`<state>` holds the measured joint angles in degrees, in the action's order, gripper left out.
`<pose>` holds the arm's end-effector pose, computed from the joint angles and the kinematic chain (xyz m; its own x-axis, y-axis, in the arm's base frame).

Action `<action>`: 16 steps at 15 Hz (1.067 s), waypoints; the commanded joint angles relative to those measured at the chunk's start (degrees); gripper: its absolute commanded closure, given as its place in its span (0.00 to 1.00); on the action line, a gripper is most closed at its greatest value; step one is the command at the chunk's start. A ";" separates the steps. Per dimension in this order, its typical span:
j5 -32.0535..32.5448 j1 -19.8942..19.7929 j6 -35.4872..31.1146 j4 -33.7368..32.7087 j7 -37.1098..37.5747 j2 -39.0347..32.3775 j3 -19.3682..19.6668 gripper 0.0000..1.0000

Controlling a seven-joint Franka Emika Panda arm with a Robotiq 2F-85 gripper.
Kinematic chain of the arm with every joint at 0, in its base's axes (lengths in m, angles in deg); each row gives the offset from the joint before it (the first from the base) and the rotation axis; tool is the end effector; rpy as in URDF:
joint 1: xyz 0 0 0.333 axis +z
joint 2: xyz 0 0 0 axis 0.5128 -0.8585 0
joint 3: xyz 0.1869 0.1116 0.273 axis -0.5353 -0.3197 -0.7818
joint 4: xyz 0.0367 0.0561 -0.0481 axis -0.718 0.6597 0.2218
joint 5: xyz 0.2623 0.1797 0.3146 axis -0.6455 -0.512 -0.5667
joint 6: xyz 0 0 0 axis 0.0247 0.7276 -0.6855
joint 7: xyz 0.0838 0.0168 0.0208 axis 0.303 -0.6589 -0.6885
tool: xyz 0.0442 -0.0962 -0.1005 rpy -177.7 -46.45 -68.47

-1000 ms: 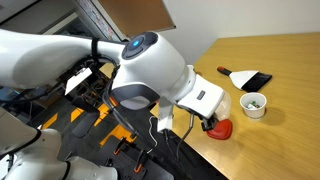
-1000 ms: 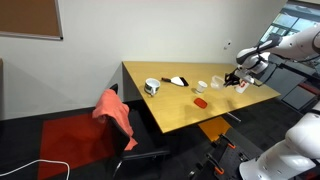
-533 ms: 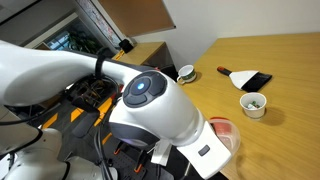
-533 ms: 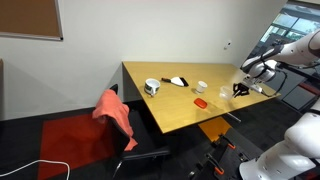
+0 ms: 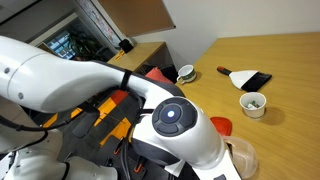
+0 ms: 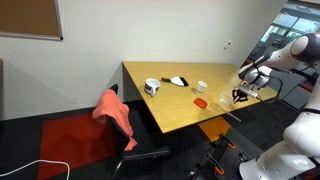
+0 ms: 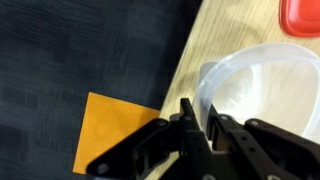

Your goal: Pick up the transparent bowl and move it to the right of the orange lid

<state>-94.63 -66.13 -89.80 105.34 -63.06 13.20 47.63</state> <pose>0.2834 -0.5505 0.1634 0.0232 -0.9986 0.0481 -0.9988 -0.0253 -0.0424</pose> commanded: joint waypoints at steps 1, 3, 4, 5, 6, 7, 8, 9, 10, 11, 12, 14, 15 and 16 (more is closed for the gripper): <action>-2.37 -1.69 -6.17 -2.31 2.85 -2.00 -1.88 0.96; -1.95 -1.73 -9.92 -2.39 2.42 -2.00 -2.71 0.96; -0.43 -1.88 -7.68 -1.74 2.41 -1.89 -2.13 0.86; -0.42 -1.84 -8.71 -1.90 2.43 -1.96 -2.38 0.86; -0.44 -1.81 -9.06 -2.02 2.43 -1.97 -2.57 0.86; -0.45 -1.79 -9.12 -2.10 2.42 -1.97 -2.68 0.86; -0.51 -1.85 -9.17 -2.11 2.34 -1.99 -2.77 0.86; -0.51 -1.85 -9.18 -2.11 2.34 -1.99 -2.77 0.86; -0.46 -1.83 -9.14 -2.12 2.42 -1.98 -2.71 0.96; -0.28 -1.12 -10.68 -3.05 4.29 -3.37 -2.18 0.96; -0.64 -1.19 -10.76 -4.63 5.29 -4.78 -2.38 0.96; -1.35 -1.93 -10.41 -7.78 6.44 -7.30 -3.19 0.96; -1.41 -2.27 -10.08 -9.30 6.72 -8.42 -3.62 0.96; -1.52 -2.60 -10.16 -11.26 7.09 -10.11 -4.13 0.96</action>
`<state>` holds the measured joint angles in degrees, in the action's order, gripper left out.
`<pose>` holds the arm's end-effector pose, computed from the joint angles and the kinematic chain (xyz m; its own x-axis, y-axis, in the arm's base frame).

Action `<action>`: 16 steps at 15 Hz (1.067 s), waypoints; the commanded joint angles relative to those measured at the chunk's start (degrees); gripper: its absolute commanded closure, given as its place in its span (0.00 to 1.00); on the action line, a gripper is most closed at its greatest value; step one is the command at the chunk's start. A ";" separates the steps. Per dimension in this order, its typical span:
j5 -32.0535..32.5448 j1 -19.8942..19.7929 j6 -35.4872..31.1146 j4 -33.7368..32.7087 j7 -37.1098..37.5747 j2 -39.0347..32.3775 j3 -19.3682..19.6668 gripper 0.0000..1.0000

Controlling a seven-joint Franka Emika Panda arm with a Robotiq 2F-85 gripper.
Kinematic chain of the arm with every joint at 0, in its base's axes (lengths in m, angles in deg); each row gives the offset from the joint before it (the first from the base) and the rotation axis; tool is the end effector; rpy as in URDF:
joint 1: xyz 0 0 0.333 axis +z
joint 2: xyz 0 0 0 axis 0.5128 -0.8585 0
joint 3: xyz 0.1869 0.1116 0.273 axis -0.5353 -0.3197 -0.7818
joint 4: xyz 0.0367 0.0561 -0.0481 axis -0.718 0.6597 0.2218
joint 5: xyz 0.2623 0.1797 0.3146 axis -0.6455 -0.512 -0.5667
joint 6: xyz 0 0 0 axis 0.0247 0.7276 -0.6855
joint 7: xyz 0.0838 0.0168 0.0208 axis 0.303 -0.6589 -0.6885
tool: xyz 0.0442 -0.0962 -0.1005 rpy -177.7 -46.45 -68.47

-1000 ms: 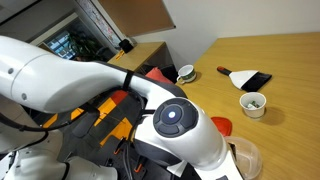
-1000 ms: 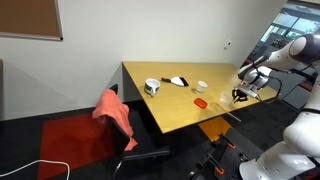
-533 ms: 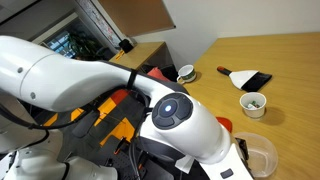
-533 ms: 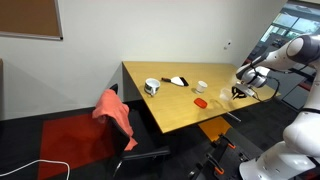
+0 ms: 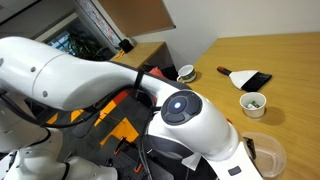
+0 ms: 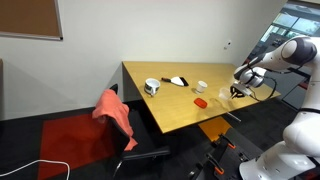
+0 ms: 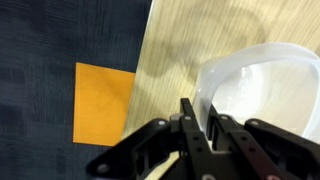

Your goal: Pick up the transparent bowl and move it to the right of the orange lid

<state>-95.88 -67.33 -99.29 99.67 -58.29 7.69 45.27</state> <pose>0.3150 -0.5891 0.1606 -0.0512 -0.9763 0.2104 -0.9958 0.0340 -0.0846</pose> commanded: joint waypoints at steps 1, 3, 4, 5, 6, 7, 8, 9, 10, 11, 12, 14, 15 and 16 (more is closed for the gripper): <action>-0.05 -1.37 -0.58 -7.26 2.87 -6.07 -1.87 0.96; -0.39 -2.52 0.11 -10.96 2.62 -8.83 -3.42 0.96; -0.58 -3.14 0.11 -12.59 2.23 -10.12 -4.29 0.96; -0.47 -3.55 -0.03 -14.03 2.18 -11.21 -4.78 0.96; -0.58 -4.38 -0.33 -15.43 1.56 -12.39 -5.75 0.96; -0.47 -4.88 -0.83 -16.73 1.35 -13.51 -6.28 0.96; -0.49 -5.46 -0.87 -17.93 1.28 -14.42 -6.85 0.96; -0.38 -5.91 -0.74 -19.07 1.32 -15.30 -7.25 0.96; -0.31 -6.30 -0.70 -19.98 1.43 -15.98 -7.59 0.96; -0.15 -6.48 -0.74 -20.72 1.58 -16.57 -7.71 0.96; 0.01 -6.62 -0.80 -21.32 1.65 -17.00 -7.79 0.95; 0.09 -7.00 -0.95 -21.89 1.47 -17.28 -8.06 0.59; 0.00 -7.27 -1.15 -21.84 1.08 -16.99 -8.32 0.53; -0.18 -7.58 -1.39 -21.40 0.64 -16.30 -8.62 0.45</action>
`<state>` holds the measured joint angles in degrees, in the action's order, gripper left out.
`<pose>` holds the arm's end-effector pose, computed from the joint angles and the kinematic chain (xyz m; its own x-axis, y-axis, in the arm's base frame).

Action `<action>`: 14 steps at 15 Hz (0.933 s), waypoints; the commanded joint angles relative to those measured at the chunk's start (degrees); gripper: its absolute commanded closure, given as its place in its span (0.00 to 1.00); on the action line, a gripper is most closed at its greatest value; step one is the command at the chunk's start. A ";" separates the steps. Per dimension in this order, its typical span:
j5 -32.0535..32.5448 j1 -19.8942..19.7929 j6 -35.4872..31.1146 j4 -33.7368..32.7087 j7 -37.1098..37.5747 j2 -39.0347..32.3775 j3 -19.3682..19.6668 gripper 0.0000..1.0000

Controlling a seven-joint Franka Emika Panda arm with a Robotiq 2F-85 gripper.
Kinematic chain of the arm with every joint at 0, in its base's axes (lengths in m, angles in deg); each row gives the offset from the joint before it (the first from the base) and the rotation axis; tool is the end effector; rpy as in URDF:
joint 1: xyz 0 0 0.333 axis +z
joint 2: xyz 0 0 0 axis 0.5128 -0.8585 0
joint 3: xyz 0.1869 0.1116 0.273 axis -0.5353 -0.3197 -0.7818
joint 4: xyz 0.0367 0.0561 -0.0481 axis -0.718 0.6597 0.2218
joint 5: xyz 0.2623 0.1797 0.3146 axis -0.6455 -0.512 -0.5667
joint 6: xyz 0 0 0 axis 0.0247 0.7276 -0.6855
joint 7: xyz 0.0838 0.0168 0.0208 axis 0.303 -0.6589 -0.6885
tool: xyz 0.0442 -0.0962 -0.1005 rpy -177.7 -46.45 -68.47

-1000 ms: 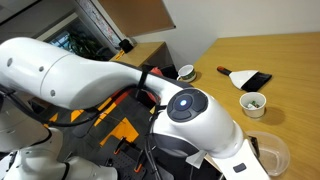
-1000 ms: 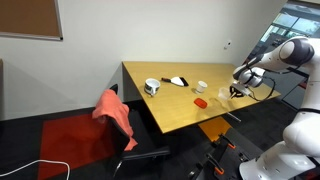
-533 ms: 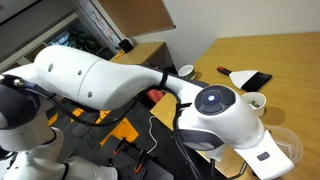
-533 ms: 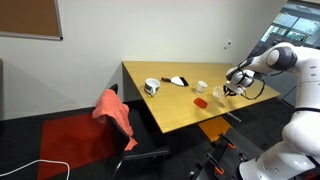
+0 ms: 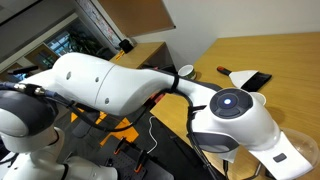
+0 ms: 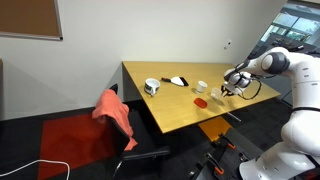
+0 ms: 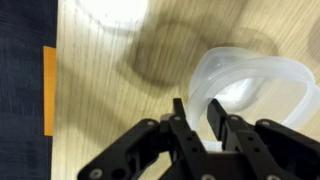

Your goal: Pick up the transparent bowl and move it to the right of the orange lid

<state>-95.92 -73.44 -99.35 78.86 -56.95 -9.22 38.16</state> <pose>0.3901 -0.6542 0.0985 -0.0124 -0.9674 0.2529 -0.9936 -0.0164 -0.1117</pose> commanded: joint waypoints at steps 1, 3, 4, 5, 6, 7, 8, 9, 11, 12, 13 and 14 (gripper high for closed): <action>-0.41 -1.77 -2.00 0.43 -1.16 1.83 -1.79 0.38; -0.65 -2.17 -3.41 2.74 -1.76 4.52 -2.03 0.23; -0.45 -2.01 -3.66 4.24 -1.66 6.31 -1.65 0.14; 0.07 -1.43 -2.68 5.29 -0.61 7.77 -0.56 0.08; 0.45 -1.64 -1.05 6.46 -1.08 9.76 -0.38 0.00; 0.01 -2.49 -0.30 7.77 -2.17 11.99 -1.14 0.00; -0.47 -3.14 0.24 9.02 -3.00 13.92 -1.81 0.00; -0.82 -3.53 0.59 10.54 -3.60 16.06 -2.18 0.00; -1.28 -4.36 3.50 12.78 -4.73 19.87 -2.90 0.00; -1.40 -4.71 5.72 13.67 -5.58 21.56 -3.19 0.00; -1.26 -4.58 7.96 14.79 -5.84 23.25 -3.03 0.00; -1.44 -4.57 9.98 15.84 -6.71 24.90 -3.14 0.00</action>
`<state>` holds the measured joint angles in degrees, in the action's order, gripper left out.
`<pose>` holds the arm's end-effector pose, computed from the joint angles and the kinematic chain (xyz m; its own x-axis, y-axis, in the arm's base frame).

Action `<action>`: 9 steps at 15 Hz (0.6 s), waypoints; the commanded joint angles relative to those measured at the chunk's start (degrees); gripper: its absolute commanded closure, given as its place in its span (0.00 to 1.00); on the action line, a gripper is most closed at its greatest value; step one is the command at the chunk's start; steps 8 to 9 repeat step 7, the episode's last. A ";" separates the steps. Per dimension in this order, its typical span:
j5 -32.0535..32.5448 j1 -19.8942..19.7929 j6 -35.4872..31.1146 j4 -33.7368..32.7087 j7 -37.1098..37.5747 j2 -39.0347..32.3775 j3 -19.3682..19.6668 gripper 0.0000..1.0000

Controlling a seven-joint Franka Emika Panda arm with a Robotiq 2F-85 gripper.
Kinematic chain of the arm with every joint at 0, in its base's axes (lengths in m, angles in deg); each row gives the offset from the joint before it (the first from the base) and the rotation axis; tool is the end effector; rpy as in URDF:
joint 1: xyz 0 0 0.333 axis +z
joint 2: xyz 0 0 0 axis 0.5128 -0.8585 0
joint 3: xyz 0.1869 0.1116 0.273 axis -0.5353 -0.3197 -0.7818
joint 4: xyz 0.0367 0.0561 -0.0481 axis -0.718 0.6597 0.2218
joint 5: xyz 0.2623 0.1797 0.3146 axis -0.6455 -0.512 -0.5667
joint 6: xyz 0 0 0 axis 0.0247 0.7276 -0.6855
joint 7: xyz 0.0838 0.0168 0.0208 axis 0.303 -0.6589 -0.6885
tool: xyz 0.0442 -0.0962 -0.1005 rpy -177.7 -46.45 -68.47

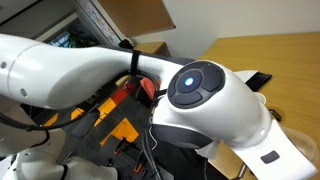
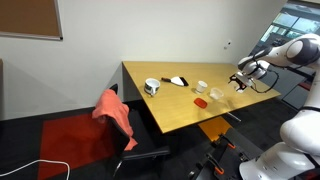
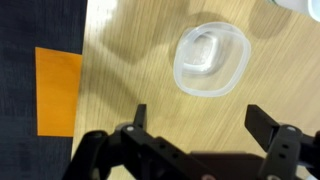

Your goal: Pick up the transparent bowl and move it to the right of the orange lid

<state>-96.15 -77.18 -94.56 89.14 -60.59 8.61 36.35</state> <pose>0.3512 -0.6421 0.2253 -0.0447 -0.9712 0.2342 -0.9761 -0.0074 -0.2170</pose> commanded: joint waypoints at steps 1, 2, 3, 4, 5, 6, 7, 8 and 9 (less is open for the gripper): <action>-1.16 -0.38 6.63 7.38 -3.93 9.05 -1.17 0.00; -0.73 0.45 6.96 9.64 -4.68 11.08 -0.69 0.00; -0.23 1.38 6.69 11.79 -4.89 12.92 -0.02 0.00; 0.50 2.73 4.83 14.40 -3.93 14.76 0.83 0.00; 0.76 3.60 3.49 16.44 -3.37 16.26 1.29 0.00; 0.97 4.40 2.66 18.08 -3.39 17.53 1.66 0.00; 1.19 5.15 2.22 19.47 -3.47 18.71 2.05 0.00; 1.19 5.15 2.22 19.47 -3.47 18.71 2.05 0.00; 1.19 5.15 2.22 19.47 -3.47 18.71 2.05 0.00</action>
